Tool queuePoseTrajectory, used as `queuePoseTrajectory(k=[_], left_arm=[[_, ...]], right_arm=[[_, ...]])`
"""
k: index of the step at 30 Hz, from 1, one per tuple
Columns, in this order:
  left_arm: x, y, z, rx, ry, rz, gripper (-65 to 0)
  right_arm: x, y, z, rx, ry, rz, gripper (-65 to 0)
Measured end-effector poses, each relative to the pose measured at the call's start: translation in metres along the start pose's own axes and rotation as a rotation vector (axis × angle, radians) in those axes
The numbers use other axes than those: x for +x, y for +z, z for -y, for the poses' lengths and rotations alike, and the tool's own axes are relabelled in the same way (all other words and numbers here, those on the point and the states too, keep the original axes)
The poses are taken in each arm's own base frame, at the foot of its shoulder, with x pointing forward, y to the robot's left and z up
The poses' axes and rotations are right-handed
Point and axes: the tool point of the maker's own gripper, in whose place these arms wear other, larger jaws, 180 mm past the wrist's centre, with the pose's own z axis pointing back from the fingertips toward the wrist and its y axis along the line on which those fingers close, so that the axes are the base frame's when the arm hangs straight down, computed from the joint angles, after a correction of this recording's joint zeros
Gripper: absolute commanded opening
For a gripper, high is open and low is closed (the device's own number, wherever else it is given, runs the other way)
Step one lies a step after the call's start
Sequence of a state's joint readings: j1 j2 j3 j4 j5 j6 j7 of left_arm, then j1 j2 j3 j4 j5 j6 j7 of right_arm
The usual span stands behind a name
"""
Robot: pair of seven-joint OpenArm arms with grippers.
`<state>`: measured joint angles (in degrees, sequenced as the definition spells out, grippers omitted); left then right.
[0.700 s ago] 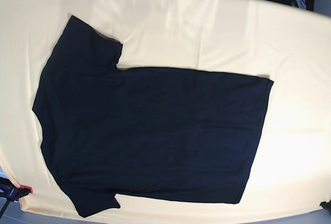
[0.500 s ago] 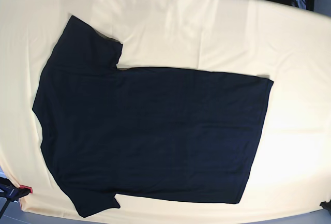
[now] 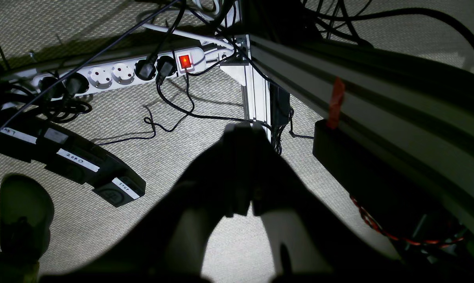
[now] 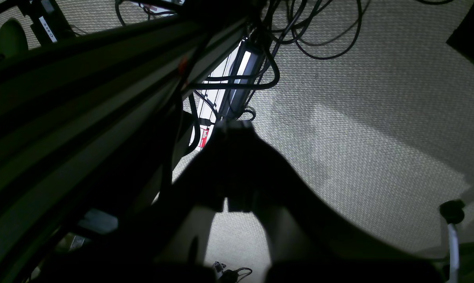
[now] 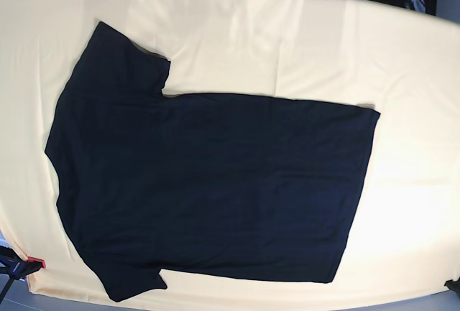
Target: Fold the T-shirt properly
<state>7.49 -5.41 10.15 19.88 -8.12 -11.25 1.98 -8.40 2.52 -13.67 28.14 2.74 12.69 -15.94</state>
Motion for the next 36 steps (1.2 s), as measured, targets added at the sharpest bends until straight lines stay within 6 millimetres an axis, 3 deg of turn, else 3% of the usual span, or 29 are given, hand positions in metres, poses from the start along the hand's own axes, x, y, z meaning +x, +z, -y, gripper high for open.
queuePoseTrajectory(k=[6, 11, 14, 16, 20, 23, 26, 32, 36], left_arm=[[0.006, 0.001, 0.004, -0.023, -0.01, 0.005, -65.0], [-0.001, 0.006, 0.008, -0.031, -0.129, -0.141, -65.0], [0.0, 0.014, 0.005, -0.035, -0.159, -0.127, -65.0], [-0.019, 0.021, -0.002, -0.028, -0.189, -0.146, -65.0], [-0.082, 0.043, -0.003, -0.047, -0.285, -0.251, -65.0], [-0.115, 0.061, 0.008, -0.102, -0.371, -0.288, -65.0], [-0.131, 0.083, 0.015, -0.142, -0.435, -0.288, -65.0], [-0.147, 0.137, 0.022, -0.196, -0.511, -0.317, -65.0], [-0.131, 0.174, 0.017, -0.17, -0.589, -0.271, -65.0]], right_arm=[[-0.002, 0.0, -0.006, 0.035, 0.044, -0.01, -65.0], [-0.023, 0.003, -0.009, 0.064, 0.121, -0.112, -65.0], [-0.035, 0.007, -0.011, 0.062, 0.133, -0.113, -65.0], [-0.052, 0.011, -0.011, 0.058, 0.135, -0.116, -65.0], [-0.095, 0.024, -0.014, 0.057, 0.128, -0.164, -65.0], [-0.118, 0.037, -0.023, 0.072, 0.111, -0.185, -65.0], [-0.132, 0.051, -0.041, 0.093, 0.114, -0.184, -65.0], [-0.149, 0.1, -0.061, 0.095, 0.177, -0.149, -65.0], [-0.135, 0.147, -0.052, 0.037, 0.25, -0.082, -65.0]])
